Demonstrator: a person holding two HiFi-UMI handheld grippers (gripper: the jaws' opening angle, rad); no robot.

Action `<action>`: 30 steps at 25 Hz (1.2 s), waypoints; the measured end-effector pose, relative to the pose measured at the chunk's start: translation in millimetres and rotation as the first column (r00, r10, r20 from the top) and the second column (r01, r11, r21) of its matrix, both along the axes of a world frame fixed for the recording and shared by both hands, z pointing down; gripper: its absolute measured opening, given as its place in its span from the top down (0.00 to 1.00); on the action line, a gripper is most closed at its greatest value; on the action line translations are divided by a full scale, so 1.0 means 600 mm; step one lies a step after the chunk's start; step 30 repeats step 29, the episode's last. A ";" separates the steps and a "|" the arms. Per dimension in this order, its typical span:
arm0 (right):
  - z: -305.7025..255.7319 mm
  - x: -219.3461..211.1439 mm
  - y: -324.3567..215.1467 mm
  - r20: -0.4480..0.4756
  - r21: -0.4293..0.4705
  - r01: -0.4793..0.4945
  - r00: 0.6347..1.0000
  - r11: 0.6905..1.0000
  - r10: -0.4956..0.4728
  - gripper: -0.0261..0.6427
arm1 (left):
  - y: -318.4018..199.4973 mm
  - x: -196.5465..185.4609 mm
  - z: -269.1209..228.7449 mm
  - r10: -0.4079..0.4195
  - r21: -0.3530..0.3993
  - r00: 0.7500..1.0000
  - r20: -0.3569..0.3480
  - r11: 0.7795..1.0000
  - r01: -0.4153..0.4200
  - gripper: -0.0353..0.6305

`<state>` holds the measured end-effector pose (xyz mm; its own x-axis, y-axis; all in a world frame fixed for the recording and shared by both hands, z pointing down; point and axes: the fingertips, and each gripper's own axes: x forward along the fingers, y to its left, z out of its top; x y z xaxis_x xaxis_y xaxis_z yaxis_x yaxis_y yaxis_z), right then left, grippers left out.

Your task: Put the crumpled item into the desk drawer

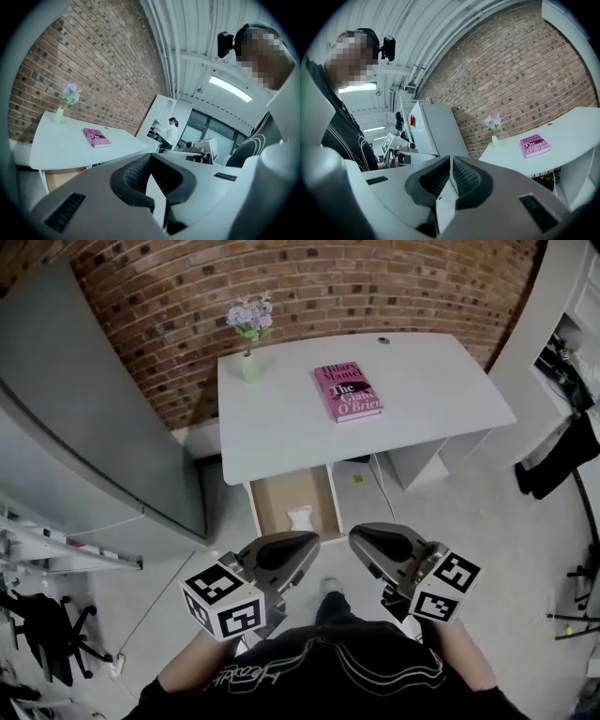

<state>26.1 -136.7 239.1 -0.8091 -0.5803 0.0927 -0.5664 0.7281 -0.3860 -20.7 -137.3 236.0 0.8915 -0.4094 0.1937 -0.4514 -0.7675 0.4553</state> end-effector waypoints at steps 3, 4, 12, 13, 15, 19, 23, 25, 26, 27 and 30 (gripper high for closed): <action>-0.016 0.004 0.020 0.020 0.020 -0.019 1.000 1.000 0.018 0.89 | 0.017 0.002 -0.008 0.011 0.021 1.000 -0.011 1.000 -0.011 0.91; -0.018 0.004 0.026 0.016 0.029 -0.017 1.000 0.999 0.016 0.89 | 0.022 0.003 -0.008 0.012 0.023 1.000 -0.015 1.000 -0.012 0.91; -0.021 0.002 0.055 -0.006 0.048 -0.034 0.999 0.998 0.034 0.89 | 0.050 0.004 -0.010 0.008 0.007 0.999 -0.035 1.000 -0.008 0.91; -0.021 0.001 0.057 -0.007 0.048 -0.034 0.999 0.998 0.034 0.89 | 0.053 0.004 -0.011 0.010 0.006 0.999 -0.036 1.000 -0.010 0.91; -0.021 0.001 0.061 -0.007 0.046 -0.035 0.999 0.998 0.036 0.89 | 0.059 0.006 -0.012 0.016 0.005 0.999 -0.039 1.000 -0.015 0.91; -0.016 0.000 0.067 -0.003 0.039 -0.035 0.999 0.999 0.035 0.89 | 0.065 0.009 -0.009 0.013 0.002 0.999 -0.038 1.000 -0.013 0.91; -0.010 0.001 0.064 -0.002 0.029 -0.039 0.999 0.999 0.039 0.89 | 0.058 0.006 -0.001 -0.002 -0.010 1.000 -0.031 1.000 0.001 0.91; -0.006 0.002 0.062 -0.005 0.024 -0.041 0.999 0.999 0.041 0.89 | 0.056 0.008 0.001 0.000 -0.011 1.000 -0.029 1.000 0.000 0.91; -0.004 0.004 0.060 -0.006 0.022 -0.043 0.999 0.999 0.043 0.89 | 0.055 0.010 0.002 0.001 -0.011 1.000 -0.028 1.000 -0.002 0.91; -0.002 0.005 0.059 -0.007 0.021 -0.044 0.999 0.999 0.044 0.89 | 0.054 0.011 0.003 0.003 -0.012 1.000 -0.028 1.000 -0.003 0.91; 0.001 0.008 0.056 -0.008 0.017 -0.046 0.999 0.999 0.047 0.89 | 0.052 0.015 0.006 0.006 -0.014 1.000 -0.028 1.000 -0.007 0.91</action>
